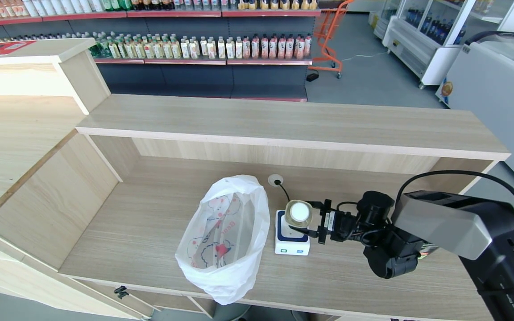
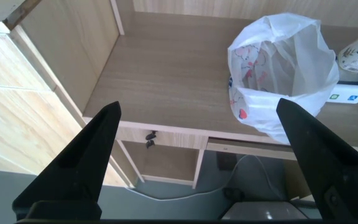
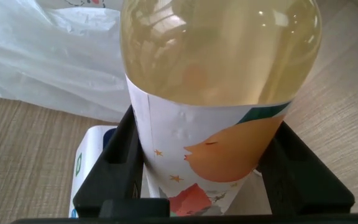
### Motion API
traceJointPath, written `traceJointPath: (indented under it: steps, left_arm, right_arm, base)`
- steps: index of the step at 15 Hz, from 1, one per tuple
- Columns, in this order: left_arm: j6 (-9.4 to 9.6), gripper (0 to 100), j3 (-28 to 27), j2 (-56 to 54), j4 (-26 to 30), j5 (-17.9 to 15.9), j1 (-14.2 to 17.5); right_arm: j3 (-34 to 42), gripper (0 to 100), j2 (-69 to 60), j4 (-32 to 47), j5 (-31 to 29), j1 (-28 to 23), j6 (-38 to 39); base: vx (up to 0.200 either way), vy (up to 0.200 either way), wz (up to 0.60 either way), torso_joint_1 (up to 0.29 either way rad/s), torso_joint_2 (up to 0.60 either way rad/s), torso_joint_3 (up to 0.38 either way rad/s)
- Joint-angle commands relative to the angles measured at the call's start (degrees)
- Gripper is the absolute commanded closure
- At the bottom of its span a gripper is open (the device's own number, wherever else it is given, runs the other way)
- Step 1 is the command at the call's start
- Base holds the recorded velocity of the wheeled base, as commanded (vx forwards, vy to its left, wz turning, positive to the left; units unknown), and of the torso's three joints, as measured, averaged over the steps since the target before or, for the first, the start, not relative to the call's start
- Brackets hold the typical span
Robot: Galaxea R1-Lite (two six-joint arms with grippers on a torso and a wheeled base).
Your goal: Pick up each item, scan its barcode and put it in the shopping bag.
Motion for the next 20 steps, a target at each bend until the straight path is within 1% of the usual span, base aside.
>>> traceJointPath:
  steps: [1,5,6,7,8,9,10,11,12,13,14,15,16,17,18,20]
  left_arm:
    - [0.02,0,0.00,-0.02,0.00,0.00,0.00]
    - [0.02,0,0.00,-0.02,0.00,0.00,0.00]
    - [0.02,0,0.00,-0.02,0.00,0.00,0.00]
    - [0.02,0,0.00,-0.02,0.00,0.00,0.00]
    - [0.02,0,0.00,-0.02,0.00,0.00,0.00]
    - [0.02,0,0.00,-0.02,0.00,0.00,0.00]
    - [0.02,0,0.00,-0.02,0.00,0.00,0.00]
    - [0.02,0,0.00,-0.02,0.00,0.00,0.00]
    - [0.02,0,0.00,-0.02,0.00,0.00,0.00]
    - [0.02,0,0.00,-0.02,0.00,0.00,0.00]
    - [0.02,0,0.00,-0.02,0.00,0.00,0.00]
    - [0.02,0,0.00,-0.02,0.00,0.00,0.00]
    - [0.02,0,0.00,-0.02,0.00,0.00,0.00]
    - [0.02,0,0.00,-0.02,0.00,0.00,0.00]
    - [0.02,0,0.00,-0.02,0.00,0.00,0.00]
    - [0.11,0,0.00,-0.02,0.00,0.00,0.00]
  right_arm:
    - [-0.76,100,0.56,-0.19,0.10,0.05,-0.02]
    - [-0.76,100,-0.05,-0.19,0.02,-0.12,0.68]
    - [-0.32,100,-2.69,-0.19,0.02,-0.30,2.44]
    - [1.52,100,-6.73,-0.19,-0.25,-0.39,5.96]
    - [6.44,100,-13.15,-0.19,-2.36,-0.39,12.29]
    - [12.86,100,-19.91,-0.19,-9.48,-0.21,19.14]
    - [17.52,100,-25.27,-0.19,-15.98,0.40,26.00]
    - [21.21,100,-31.25,-0.19,-22.66,1.46,34.61]
    - [23.58,100,-34.94,2.18,-25.82,1.28,36.81]
    - [26.13,100,-38.28,5.08,-27.93,0.84,39.00]
    - [29.91,100,-41.27,6.05,-29.60,0.76,43.22]
    - [31.49,100,-42.15,6.05,-30.22,0.84,44.54]
    - [37.91,100,-44.44,6.05,-31.62,0.67,46.21]
    - [40.98,100,-45.14,5.78,-31.89,0.23,46.39]
    - [42.92,100,-45.75,5.61,-32.59,-0.30,47.18]
    - [43.45,100,-47.69,5.78,-35.14,-0.30,50.17]
  base:
    - [0.000,0.000,0.00,0.000,0.00,0.000]
    - [0.000,0.000,0.00,0.000,0.00,0.000]
    - [0.000,0.000,0.00,0.000,0.00,0.000]
    - [0.000,0.000,0.00,0.000,0.00,0.000]
    - [0.000,0.000,0.00,0.000,0.00,0.000]
    - [0.000,0.000,0.00,0.000,0.00,0.000]
    - [0.000,0.000,0.00,0.000,0.00,0.000]
    - [0.000,0.000,0.00,0.000,0.00,0.000]
    - [0.000,0.000,0.00,0.000,0.00,0.000]
    - [0.000,0.000,0.00,0.000,0.00,0.000]
    - [0.000,0.000,0.00,0.000,0.00,0.000]
    - [0.000,0.000,0.00,0.000,0.00,0.000]
    - [0.000,0.000,0.00,0.000,0.00,0.000]
    - [0.000,0.000,0.00,0.000,0.00,0.000]
    - [0.000,0.000,0.00,0.000,0.00,0.000]
    - [0.000,0.000,0.00,0.000,0.00,0.000]
